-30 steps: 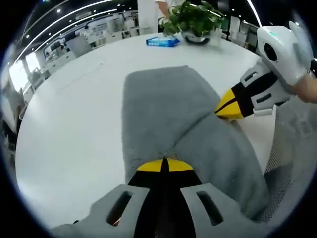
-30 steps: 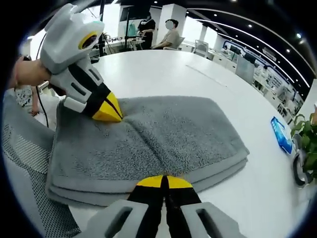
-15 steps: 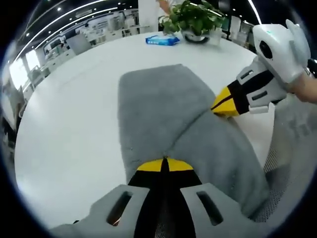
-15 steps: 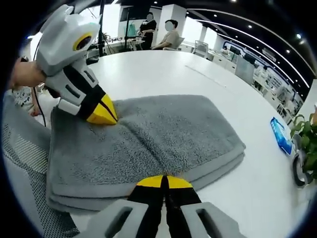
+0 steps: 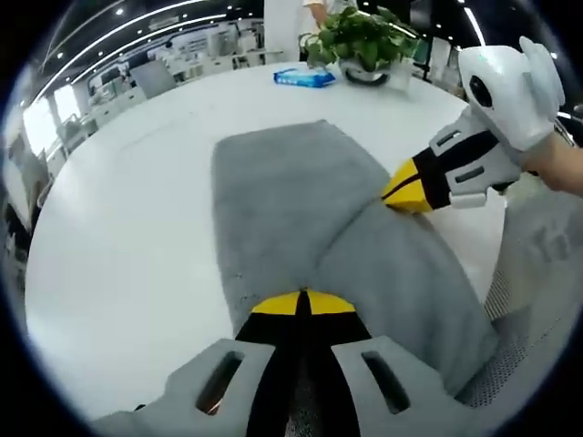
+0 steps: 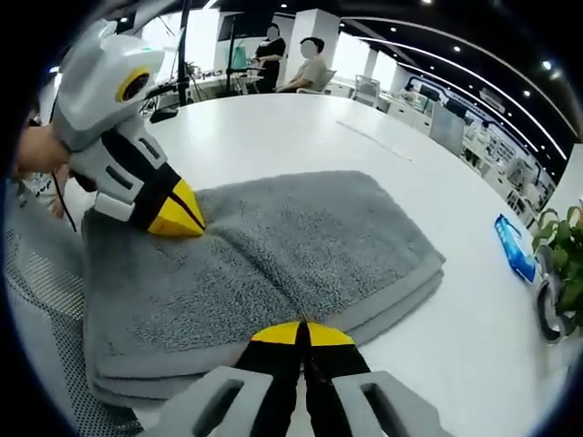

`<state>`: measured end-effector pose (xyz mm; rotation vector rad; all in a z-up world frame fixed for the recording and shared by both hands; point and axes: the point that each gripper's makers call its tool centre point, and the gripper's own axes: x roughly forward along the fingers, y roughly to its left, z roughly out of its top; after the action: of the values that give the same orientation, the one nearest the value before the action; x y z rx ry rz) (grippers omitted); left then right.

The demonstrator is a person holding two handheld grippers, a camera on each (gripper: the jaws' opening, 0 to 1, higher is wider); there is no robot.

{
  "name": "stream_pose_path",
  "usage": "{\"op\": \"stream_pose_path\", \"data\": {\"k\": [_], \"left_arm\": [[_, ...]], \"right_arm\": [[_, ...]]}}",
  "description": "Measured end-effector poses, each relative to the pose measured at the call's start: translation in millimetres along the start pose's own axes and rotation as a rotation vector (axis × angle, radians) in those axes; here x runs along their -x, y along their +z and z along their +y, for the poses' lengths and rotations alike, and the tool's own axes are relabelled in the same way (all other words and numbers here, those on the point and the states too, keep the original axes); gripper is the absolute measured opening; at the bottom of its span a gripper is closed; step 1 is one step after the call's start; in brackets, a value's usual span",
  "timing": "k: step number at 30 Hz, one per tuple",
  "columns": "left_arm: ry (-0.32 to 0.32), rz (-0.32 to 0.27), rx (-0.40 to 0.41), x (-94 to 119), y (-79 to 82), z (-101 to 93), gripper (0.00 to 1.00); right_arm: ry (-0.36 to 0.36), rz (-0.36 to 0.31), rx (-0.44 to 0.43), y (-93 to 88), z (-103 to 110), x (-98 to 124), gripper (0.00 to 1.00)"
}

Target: Open the folded towel by lifting each exposed corner and separating the folded layers until the towel lies flat within the target outline without major curled edges

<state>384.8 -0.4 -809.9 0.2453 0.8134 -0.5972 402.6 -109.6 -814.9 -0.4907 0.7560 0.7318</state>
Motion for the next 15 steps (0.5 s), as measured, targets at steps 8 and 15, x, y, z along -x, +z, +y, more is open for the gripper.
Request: {"op": "stream_pose_path", "data": {"k": [8, 15], "left_arm": [[-0.005, 0.006, 0.007, 0.3, -0.8, -1.9, 0.0], [-0.01, 0.027, 0.005, 0.5, -1.1, -5.9, 0.0]], "right_arm": [[-0.019, -0.007, -0.012, 2.2, -4.3, -2.6, 0.0], [-0.034, -0.012, -0.002, 3.1, -6.8, -4.4, 0.0]]}}
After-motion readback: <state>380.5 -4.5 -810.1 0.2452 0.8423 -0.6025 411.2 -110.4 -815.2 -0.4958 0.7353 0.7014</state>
